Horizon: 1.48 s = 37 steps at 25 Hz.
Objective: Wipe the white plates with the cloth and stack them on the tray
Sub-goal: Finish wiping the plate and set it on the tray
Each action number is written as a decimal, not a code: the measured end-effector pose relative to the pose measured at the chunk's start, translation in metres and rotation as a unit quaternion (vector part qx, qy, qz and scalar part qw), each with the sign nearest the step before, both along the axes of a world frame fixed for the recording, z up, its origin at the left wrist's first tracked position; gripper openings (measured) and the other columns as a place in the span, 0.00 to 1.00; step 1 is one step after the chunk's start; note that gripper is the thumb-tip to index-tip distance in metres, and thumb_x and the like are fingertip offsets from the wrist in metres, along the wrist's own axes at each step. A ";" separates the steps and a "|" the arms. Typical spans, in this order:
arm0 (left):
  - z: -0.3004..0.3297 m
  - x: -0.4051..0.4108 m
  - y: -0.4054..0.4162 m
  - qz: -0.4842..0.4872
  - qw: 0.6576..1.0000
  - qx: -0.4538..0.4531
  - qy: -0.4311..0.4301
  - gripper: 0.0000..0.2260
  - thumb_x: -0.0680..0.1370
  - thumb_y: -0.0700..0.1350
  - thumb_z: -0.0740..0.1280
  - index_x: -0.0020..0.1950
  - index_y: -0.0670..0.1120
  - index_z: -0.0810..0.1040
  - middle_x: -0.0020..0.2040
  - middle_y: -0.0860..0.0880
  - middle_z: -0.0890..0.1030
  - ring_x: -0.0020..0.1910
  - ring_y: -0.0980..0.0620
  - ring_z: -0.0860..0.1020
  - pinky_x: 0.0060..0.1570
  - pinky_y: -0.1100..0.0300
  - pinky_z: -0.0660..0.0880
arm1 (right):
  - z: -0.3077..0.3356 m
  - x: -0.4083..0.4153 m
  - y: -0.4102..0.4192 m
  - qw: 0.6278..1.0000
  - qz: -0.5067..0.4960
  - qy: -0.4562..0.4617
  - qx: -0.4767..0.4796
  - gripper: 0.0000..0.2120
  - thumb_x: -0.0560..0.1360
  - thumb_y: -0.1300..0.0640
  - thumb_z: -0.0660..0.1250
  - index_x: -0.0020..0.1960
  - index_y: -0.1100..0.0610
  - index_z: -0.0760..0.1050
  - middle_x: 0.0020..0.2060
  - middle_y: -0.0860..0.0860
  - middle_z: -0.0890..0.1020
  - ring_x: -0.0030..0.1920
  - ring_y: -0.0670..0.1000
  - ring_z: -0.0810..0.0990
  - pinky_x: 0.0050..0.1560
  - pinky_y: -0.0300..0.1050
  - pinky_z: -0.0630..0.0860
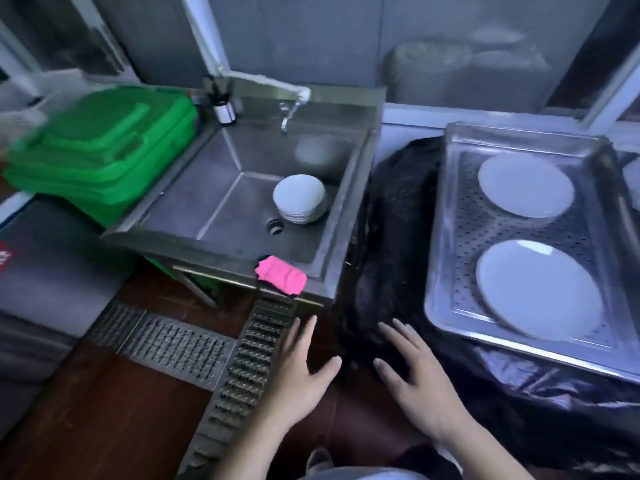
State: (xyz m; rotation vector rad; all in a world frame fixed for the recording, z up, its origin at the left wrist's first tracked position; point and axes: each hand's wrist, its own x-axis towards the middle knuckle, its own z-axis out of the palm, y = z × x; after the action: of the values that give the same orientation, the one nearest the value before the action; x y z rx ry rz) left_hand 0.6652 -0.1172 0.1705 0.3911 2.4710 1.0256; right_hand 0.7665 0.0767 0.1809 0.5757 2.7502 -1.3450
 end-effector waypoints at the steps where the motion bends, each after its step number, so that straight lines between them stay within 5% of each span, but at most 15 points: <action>1: -0.004 -0.002 -0.018 0.009 1.000 0.000 -0.005 0.37 0.78 0.58 0.70 0.82 0.59 0.55 0.83 0.51 0.52 0.82 0.55 0.50 0.80 0.54 0.51 | 0.001 -0.005 -0.018 1.000 0.012 0.008 0.000 0.28 0.78 0.46 0.68 0.76 0.41 0.65 0.76 0.41 0.61 0.79 0.45 0.52 0.75 0.38 0.51; 10: -0.015 -0.068 -0.106 0.066 0.995 0.031 -0.069 0.35 0.80 0.56 0.68 0.82 0.59 0.54 0.83 0.54 0.51 0.82 0.53 0.49 0.78 0.54 0.51 | 0.004 -0.095 -0.079 0.997 0.049 -0.022 0.060 0.28 0.78 0.50 0.69 0.76 0.46 0.66 0.78 0.48 0.63 0.79 0.47 0.56 0.76 0.39 0.53; 15: -0.024 -0.169 -0.141 0.072 0.993 0.014 -0.094 0.35 0.79 0.57 0.70 0.81 0.60 0.56 0.83 0.54 0.55 0.81 0.55 0.53 0.79 0.52 0.55 | -0.012 -0.210 -0.096 0.999 0.043 -0.003 0.013 0.27 0.78 0.49 0.68 0.75 0.45 0.67 0.76 0.46 0.64 0.78 0.44 0.57 0.76 0.45 0.61; 20: -0.003 -0.297 -0.168 0.057 0.995 -0.043 -0.076 0.35 0.79 0.57 0.70 0.81 0.60 0.55 0.82 0.58 0.53 0.81 0.55 0.53 0.78 0.51 0.56 | -0.015 -0.327 -0.088 1.000 0.026 -0.005 -0.006 0.24 0.78 0.52 0.69 0.73 0.49 0.70 0.72 0.41 0.67 0.76 0.42 0.61 0.69 0.30 0.57; 28: -0.015 -0.450 -0.136 -0.013 0.994 -0.054 -0.095 0.33 0.79 0.52 0.71 0.81 0.54 0.61 0.81 0.55 0.60 0.79 0.57 0.59 0.77 0.59 0.56 | -0.057 -0.445 -0.051 0.988 -0.093 -0.085 -0.087 0.26 0.75 0.51 0.73 0.72 0.51 0.72 0.69 0.47 0.75 0.69 0.47 0.73 0.70 0.43 0.67; 32: -0.058 -0.550 -0.078 -0.054 0.981 -0.077 -0.168 0.31 0.79 0.52 0.71 0.80 0.53 0.64 0.80 0.53 0.64 0.78 0.53 0.63 0.73 0.58 0.61 | -0.097 -0.495 -0.023 0.957 -0.183 -0.168 -0.149 0.29 0.75 0.52 0.74 0.73 0.53 0.70 0.64 0.50 0.78 0.62 0.51 0.78 0.63 0.45 0.74; 37: -0.126 -0.667 0.029 -0.068 0.970 -0.089 -0.215 0.29 0.79 0.48 0.69 0.79 0.45 0.66 0.77 0.45 0.70 0.74 0.46 0.70 0.69 0.55 0.66 | -0.132 -0.580 0.025 0.874 -0.356 -0.221 -0.247 0.20 0.77 0.61 0.71 0.66 0.64 0.75 0.42 0.55 0.77 0.38 0.52 0.73 0.38 0.44 0.70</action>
State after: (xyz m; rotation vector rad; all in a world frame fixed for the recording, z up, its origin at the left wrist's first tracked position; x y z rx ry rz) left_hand -0.0020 -0.0880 0.0443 0.2465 2.0915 0.7345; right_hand 0.1867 0.1013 0.0493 1.6794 1.7625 -1.6537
